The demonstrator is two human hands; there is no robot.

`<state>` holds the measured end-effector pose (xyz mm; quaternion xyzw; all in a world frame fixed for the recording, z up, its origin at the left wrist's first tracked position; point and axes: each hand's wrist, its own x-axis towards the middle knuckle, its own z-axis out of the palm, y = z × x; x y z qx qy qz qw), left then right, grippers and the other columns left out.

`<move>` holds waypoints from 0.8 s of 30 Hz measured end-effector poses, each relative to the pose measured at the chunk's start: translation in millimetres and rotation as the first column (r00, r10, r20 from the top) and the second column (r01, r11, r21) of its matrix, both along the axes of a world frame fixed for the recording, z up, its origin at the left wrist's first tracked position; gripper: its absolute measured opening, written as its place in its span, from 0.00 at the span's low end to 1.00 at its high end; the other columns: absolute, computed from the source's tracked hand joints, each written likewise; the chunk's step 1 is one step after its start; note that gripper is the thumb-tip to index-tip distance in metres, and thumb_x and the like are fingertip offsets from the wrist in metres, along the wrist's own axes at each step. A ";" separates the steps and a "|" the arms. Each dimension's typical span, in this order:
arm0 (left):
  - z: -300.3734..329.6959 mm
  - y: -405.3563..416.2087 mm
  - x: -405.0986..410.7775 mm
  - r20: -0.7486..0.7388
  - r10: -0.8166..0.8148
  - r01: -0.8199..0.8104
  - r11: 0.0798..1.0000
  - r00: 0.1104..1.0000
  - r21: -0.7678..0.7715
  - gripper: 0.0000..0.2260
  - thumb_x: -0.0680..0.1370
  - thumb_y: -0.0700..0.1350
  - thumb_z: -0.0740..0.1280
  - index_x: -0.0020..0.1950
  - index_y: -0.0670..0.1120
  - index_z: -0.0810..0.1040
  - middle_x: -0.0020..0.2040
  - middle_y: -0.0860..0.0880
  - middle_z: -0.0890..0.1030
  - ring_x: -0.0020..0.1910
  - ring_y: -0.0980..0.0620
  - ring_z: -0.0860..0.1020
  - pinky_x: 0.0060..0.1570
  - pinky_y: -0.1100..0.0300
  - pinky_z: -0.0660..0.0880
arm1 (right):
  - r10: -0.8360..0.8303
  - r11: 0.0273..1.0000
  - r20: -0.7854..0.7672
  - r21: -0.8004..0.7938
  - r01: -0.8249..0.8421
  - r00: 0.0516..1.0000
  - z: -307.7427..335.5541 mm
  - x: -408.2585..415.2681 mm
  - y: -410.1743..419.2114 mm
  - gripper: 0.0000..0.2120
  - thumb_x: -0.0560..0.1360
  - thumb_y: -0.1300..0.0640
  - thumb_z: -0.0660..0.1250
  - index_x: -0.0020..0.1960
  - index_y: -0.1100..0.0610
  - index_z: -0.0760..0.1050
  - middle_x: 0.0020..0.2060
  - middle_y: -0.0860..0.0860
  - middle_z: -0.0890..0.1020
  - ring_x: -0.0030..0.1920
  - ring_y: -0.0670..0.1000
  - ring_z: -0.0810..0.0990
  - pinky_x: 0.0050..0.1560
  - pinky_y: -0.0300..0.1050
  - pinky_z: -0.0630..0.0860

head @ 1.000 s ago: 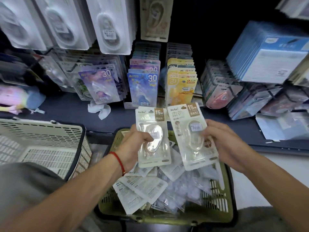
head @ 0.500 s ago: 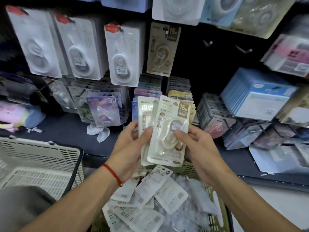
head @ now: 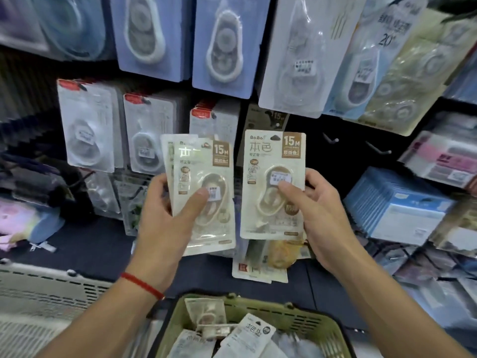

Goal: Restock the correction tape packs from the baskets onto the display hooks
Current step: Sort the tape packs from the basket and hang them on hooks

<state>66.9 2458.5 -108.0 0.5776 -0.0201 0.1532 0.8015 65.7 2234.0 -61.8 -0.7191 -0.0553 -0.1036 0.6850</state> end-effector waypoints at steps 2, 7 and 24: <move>-2.1 8.8 2.1 0.005 0.073 -0.073 0.997 0.997 0.012 0.16 0.76 0.46 0.76 0.61 0.54 0.77 0.54 0.55 0.87 0.52 0.55 0.86 0.46 0.61 0.84 | -0.032 0.999 0.024 -0.017 0.033 0.999 6.0 7.4 3.7 0.12 0.82 0.57 0.70 0.65 0.52 0.77 0.55 0.52 0.88 0.54 0.55 0.89 0.53 0.58 0.86; -2.9 21.3 1.9 0.017 0.136 -0.136 0.990 0.991 0.028 0.14 0.76 0.47 0.77 0.59 0.57 0.77 0.52 0.57 0.87 0.50 0.56 0.87 0.43 0.59 0.84 | -0.103 0.994 0.022 0.029 0.103 0.994 10.6 19.5 13.1 0.13 0.81 0.54 0.72 0.64 0.54 0.79 0.54 0.53 0.89 0.54 0.56 0.89 0.58 0.64 0.83; -5.2 13.6 -0.2 -0.001 -0.026 0.026 0.998 1.000 -0.057 0.23 0.68 0.53 0.77 0.62 0.55 0.77 0.56 0.54 0.87 0.55 0.52 0.86 0.50 0.55 0.85 | -0.502 0.845 0.115 -0.148 0.514 0.857 -39.3 147.4 12.9 0.16 0.80 0.46 0.72 0.65 0.49 0.76 0.46 0.45 0.84 0.46 0.44 0.84 0.56 0.55 0.81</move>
